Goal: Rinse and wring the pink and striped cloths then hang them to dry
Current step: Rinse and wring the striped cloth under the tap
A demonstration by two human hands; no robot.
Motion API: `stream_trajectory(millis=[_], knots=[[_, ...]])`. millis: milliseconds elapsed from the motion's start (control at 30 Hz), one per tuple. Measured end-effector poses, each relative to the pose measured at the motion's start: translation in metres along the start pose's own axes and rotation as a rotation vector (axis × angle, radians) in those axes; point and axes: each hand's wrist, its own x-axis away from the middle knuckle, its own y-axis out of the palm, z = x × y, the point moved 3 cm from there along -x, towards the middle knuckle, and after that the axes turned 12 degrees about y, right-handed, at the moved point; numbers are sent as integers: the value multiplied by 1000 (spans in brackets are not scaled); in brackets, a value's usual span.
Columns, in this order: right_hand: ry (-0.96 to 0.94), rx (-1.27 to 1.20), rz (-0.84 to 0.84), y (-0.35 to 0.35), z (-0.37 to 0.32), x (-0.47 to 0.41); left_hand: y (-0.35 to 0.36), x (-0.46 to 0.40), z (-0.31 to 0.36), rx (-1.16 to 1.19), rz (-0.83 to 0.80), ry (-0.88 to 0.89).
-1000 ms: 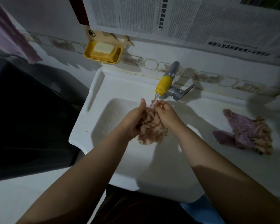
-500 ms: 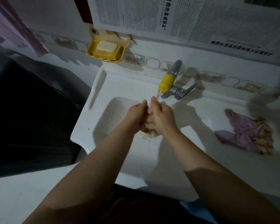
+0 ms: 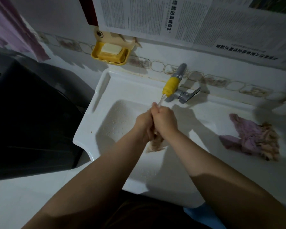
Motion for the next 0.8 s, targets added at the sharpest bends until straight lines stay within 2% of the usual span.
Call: stream_trajectory(millis=[100,167,233,300,367,400,467,533,600,667,733,800], knots=[[20,36,-8,-5,17,-22,11,12,-7,106,-128,-36],[-5,3,-43,-4,28,-30,6,13,-6,80,-184,-8],[34,-179,-117,-1,33,-34,-5,7,1,12,-270,47],[91,-382,-267,-3,31,-32,-18,2,8,-65,-396,72],[143,-548,-511,-8,31,-23,-28,-3,17,-117,-486,91],[146,-539,-628,-10,30,-17,-33,-7,21,-146,-496,105],[31,-291,-737,-14,29,-7,-39,-12,31,-277,-508,174],[-60,-229,-687,-17,30,-7,-41,-13,40,-453,-499,281],[-37,-341,-560,-23,30,-10,-45,-15,43,-610,-444,346],[52,-530,-420,-31,29,-15,-53,-21,37,-749,-390,328],[117,-686,-356,-36,27,-17,-58,-24,27,-690,-363,256],[127,-678,-284,-41,22,-13,-54,-26,17,-390,-310,160]])
